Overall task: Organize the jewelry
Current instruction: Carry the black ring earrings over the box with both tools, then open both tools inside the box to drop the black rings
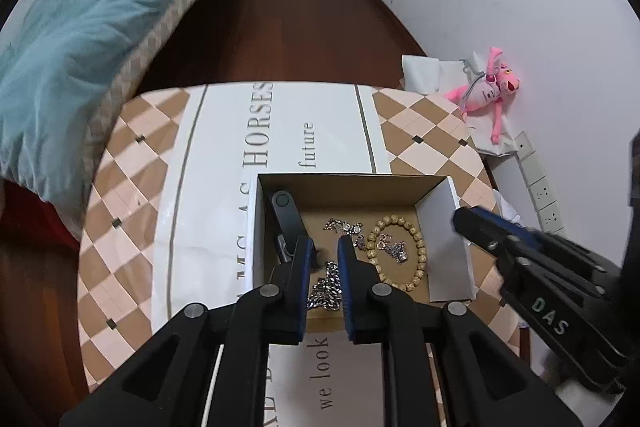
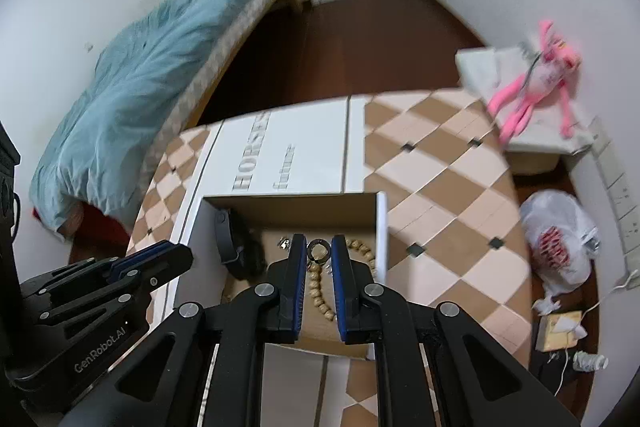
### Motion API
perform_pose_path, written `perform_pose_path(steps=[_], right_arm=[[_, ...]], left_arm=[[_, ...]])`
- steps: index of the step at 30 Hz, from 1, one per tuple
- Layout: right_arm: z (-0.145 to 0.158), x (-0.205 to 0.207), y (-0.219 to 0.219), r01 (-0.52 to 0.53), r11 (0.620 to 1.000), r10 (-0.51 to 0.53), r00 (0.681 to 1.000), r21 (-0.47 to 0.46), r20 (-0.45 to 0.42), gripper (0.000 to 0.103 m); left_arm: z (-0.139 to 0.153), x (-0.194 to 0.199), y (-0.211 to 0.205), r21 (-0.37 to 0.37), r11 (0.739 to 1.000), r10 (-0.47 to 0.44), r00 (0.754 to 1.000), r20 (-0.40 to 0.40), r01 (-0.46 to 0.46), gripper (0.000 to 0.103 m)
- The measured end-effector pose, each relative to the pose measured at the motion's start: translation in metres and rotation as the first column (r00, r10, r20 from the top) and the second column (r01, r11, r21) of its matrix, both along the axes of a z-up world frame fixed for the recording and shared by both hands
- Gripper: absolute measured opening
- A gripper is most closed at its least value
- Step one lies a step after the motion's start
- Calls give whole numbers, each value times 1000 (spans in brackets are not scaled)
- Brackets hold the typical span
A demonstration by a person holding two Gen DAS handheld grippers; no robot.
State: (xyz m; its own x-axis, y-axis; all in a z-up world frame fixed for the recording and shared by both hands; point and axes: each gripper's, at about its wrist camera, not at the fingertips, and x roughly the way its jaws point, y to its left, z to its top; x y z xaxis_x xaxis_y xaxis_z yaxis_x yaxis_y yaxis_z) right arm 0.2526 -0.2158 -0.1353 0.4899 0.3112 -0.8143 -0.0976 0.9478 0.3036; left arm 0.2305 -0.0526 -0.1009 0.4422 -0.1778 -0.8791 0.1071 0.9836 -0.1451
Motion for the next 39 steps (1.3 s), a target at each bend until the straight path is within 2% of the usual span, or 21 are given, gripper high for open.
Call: perform_pose_path(steps=[2,3,5,7,8,10,12,13,14,15,16,17,18,20,24,28,34,39], right_arm=[[-7,10,-3,-4,999,6,999,32,-52,17],[-9,13,-3,-3,999,5,998,35,-66,28],[-10,15,-7,7,999,-4,998,39,-69,46],[-8,13,-9,17,999,-15,998,36,-66,46],[-7,11,-11,22,999,-19,998,45,-65,46],[-5,9,-14,33,999,-31,998,28,-62,46],[-2,5,-15,43,999,-43,998,-5,-47,46],[-1,2,-15,50,998,-51,998,-30,-43,46],[0,0,-16,56,997,-58,997,-47,-42,51],[1,-3,-15,66,995,-69,997,-74,-38,63],[1,-6,-15,76,991,-80,996,-112,-33,71],[2,-9,-14,83,985,-88,996,-149,-28,86],[1,-12,-14,85,981,-91,995,-173,-27,94],[-2,-18,-11,88,967,-100,994,-240,-37,97],[-8,-27,-9,88,953,-108,993,-291,-53,102],[-5,-38,-7,92,942,-114,992,-322,-48,102],[20,-61,-7,115,934,-127,992,-339,-14,102],[57,-88,-7,135,932,-130,991,-335,38,102]], left_arm=[[-1,5,2,-7,1000,10,1000,-26,-10,13],[-1,7,4,-12,1000,19,999,-30,-19,14],[2,9,9,-3,999,38,999,-27,-38,29],[5,10,13,18,998,57,998,-11,-57,71],[7,9,16,23,997,70,998,1,-70,82],[9,8,21,37,996,82,996,18,-82,82],[8,6,25,57,994,90,996,14,-90,87],[7,4,27,62,994,93,996,13,-93,95],[7,2,29,69,993,96,995,16,-97,99],[6,0,31,78,992,100,995,21,-102,100],[6,-2,33,86,991,104,994,27,-106,100],[5,-6,34,98,989,108,994,34,-111,100],[3,-9,35,112,987,112,993,41,-115,100],[-1,-15,36,133,984,114,992,47,-120,100],[-9,-23,35,154,981,118,993,32,-121,101],[-7,-32,35,159,979,126,991,33,-130,101],[16,-50,36,153,978,136,988,70,-145,101],[54,-77,36,135,979,134,982,136,-152,101]])
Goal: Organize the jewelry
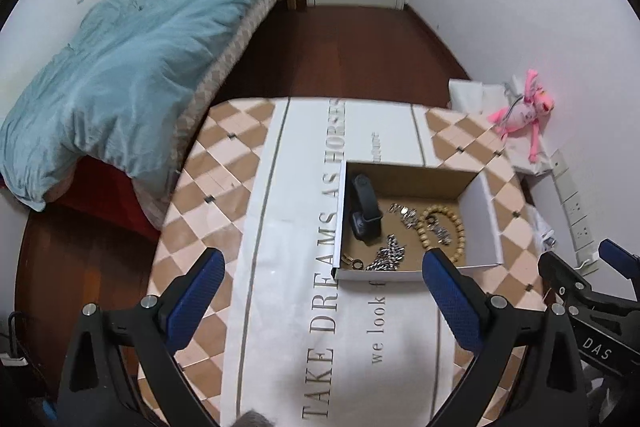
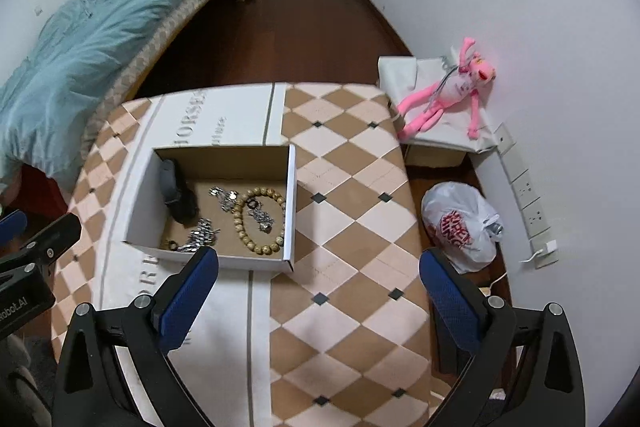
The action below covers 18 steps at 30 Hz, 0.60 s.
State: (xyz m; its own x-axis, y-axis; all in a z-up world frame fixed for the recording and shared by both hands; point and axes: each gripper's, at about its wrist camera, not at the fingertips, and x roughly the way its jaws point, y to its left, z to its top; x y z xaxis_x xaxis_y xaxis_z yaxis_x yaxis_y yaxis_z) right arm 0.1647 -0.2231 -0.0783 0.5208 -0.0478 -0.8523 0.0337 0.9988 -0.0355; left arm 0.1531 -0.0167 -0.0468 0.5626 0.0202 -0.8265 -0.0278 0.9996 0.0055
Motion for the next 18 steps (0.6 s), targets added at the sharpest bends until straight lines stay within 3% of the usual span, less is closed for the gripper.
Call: perform_pose_path(steps=[11,18], right_arm=[[103,-79,2,5,1000,-4,986,-3,166,102],[138,-121,6,6,1000,-4,977,-8,212,103]], left_arm=[[81,-63,6,10,1000,9,993,115,-10,101],[111,-100,7,6,1000,-25,987,159,25,101]])
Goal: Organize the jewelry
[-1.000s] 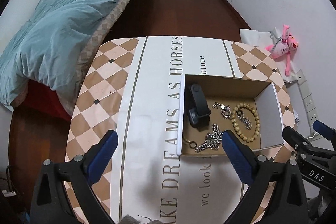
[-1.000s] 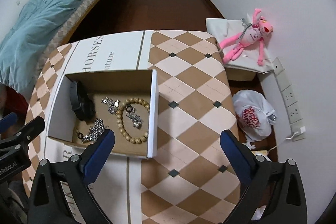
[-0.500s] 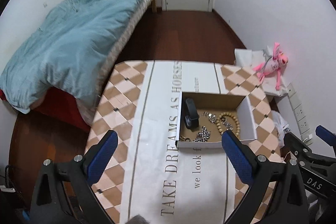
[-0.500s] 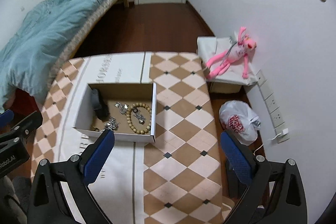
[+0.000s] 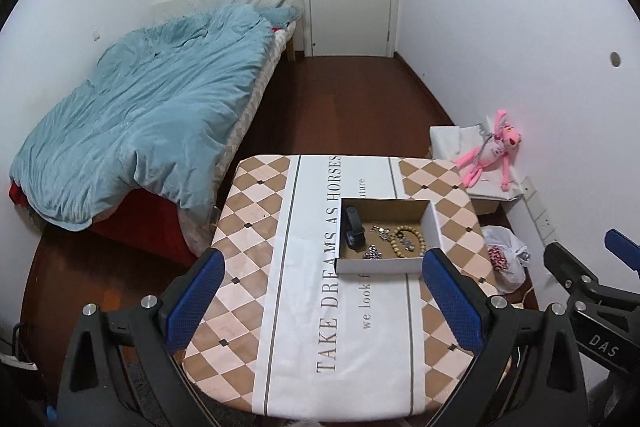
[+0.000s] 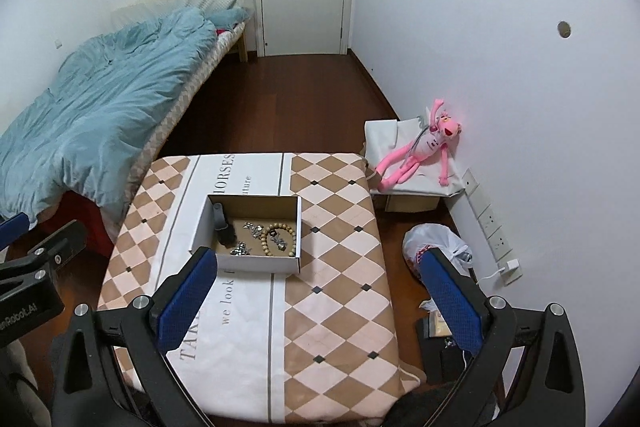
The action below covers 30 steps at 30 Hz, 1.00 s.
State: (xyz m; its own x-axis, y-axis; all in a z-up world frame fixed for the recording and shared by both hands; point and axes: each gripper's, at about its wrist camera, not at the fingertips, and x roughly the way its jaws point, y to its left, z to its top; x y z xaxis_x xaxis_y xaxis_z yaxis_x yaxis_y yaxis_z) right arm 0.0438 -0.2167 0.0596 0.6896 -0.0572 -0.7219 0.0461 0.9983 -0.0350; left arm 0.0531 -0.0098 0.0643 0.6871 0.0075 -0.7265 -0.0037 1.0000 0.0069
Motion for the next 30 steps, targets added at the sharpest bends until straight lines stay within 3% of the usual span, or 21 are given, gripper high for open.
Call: perform_pose_path(steps=[8,20,30], right_arm=[[29,-40,2,0,1000,0,999,3,50,103],[36,-54,-1,-4,1000,3,999,18,46,103],[26,4,-3,-10,1000,10,1000,0,-19,103]], left_arm=[[16,-27,4,-28,999,-16,1000,9,16,101],[20,-33,2,-54,998,-26,1000,-12,25,101],[15,8,-6,-30,999,-14,998,-56,12,101]])
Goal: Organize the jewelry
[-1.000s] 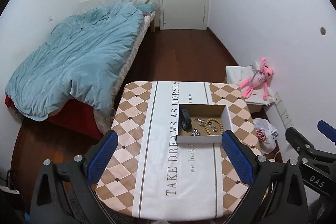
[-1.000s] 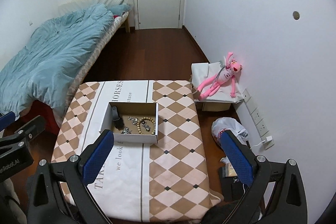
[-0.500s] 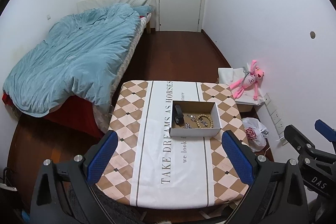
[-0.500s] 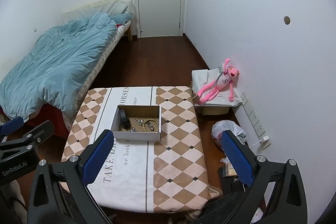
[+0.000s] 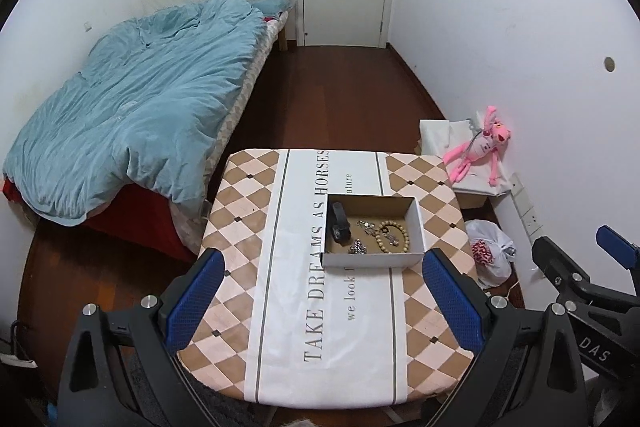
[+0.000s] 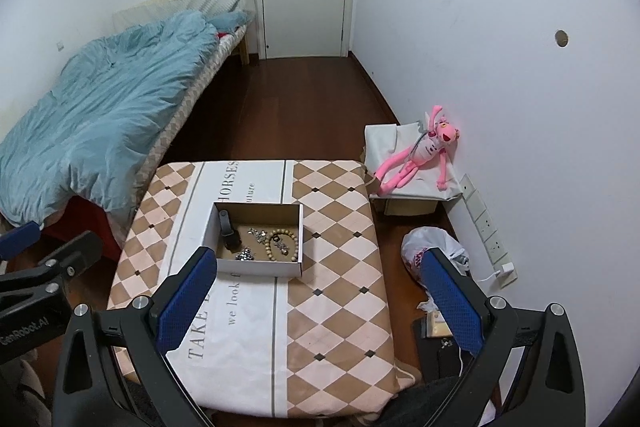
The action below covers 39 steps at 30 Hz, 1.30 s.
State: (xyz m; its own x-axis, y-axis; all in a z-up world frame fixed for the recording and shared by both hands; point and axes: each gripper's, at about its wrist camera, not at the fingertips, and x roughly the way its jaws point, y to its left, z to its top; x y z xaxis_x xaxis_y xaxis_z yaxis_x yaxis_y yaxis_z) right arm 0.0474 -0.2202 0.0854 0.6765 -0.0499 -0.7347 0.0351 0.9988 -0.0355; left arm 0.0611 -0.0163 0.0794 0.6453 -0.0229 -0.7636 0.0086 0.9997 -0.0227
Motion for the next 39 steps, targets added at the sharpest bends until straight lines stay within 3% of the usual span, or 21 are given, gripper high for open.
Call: perform_pose_path(steps=[15,39], right_arm=[[-38,63,2,0,999,-5,995,-50,-99,103],[-53,72,0,10,999,-16,991,-50,-130,103]], left_arm=[[-36,50,-7,33,999,24,995,-95,-21,101],[-47,58,-7,31,999,22,993,-117,-19,101]])
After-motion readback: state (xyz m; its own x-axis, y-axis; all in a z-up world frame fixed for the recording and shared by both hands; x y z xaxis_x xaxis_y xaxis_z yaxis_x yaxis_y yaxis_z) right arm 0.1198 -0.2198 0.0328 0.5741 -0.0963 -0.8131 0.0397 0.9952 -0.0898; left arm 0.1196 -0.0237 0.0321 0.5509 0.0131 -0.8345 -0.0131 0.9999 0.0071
